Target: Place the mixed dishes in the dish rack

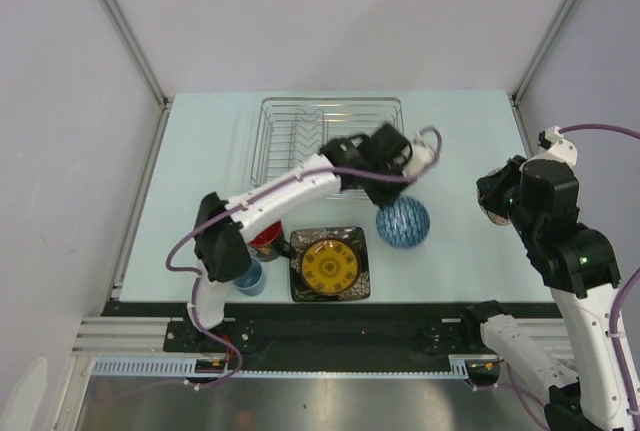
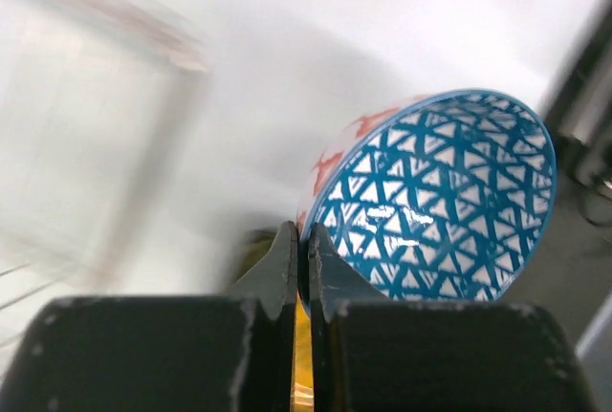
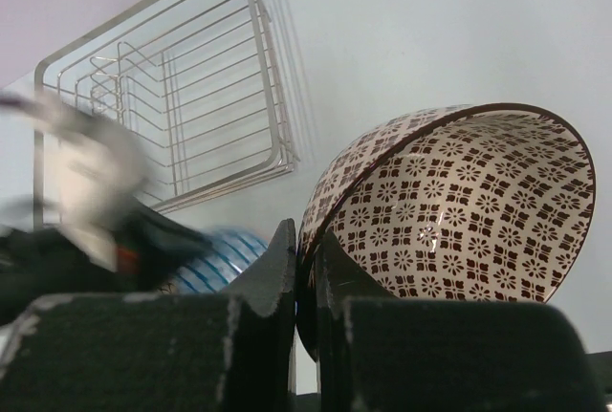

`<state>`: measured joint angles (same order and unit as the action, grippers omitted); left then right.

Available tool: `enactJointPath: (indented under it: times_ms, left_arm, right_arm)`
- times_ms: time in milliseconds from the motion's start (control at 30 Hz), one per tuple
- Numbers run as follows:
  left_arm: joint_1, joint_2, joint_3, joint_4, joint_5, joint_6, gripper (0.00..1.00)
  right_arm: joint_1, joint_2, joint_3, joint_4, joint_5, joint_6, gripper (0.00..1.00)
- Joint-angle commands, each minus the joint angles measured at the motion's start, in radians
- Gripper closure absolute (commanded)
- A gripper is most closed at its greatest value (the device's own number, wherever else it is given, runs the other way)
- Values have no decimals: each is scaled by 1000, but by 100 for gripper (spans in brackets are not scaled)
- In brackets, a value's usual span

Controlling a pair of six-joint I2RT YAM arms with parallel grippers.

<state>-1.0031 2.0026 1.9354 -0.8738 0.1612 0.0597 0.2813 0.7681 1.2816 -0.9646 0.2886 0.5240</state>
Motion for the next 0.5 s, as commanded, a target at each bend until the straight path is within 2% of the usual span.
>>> enactJointPath:
  times_ms: [0,33,67,133,167,267,367,467]
  left_arm:
    - [168,-108,324,-184,-199,124,100]
    - [191,-91,361,-209,-265,141,100]
    - [231,-87,399,-209,-408,176,100]
    - [274,-70,404,-174,-558,233,100]
    - [322,-59,404,-163,-683,247,100]
    - [411,-3,407,-130,-846,285,100]
    - [486,54,407,-88,-923,321,100]
    - [514,108,412,-8,-1058,391,100]
  right_arm:
    - [-2,13,47,59,23,11,100]
    - [-4,16,47,58,17,17,100]
    - [-2,19,45,59,9,18,100]
    - [-4,28,39,66,-3,24,100]
    - [-4,28,36,69,-6,24,100]
    - [-2,27,28,79,-22,30,100]
    - [-4,17,22,83,-37,31,100]
    - [-4,5,13,78,-49,31,100]
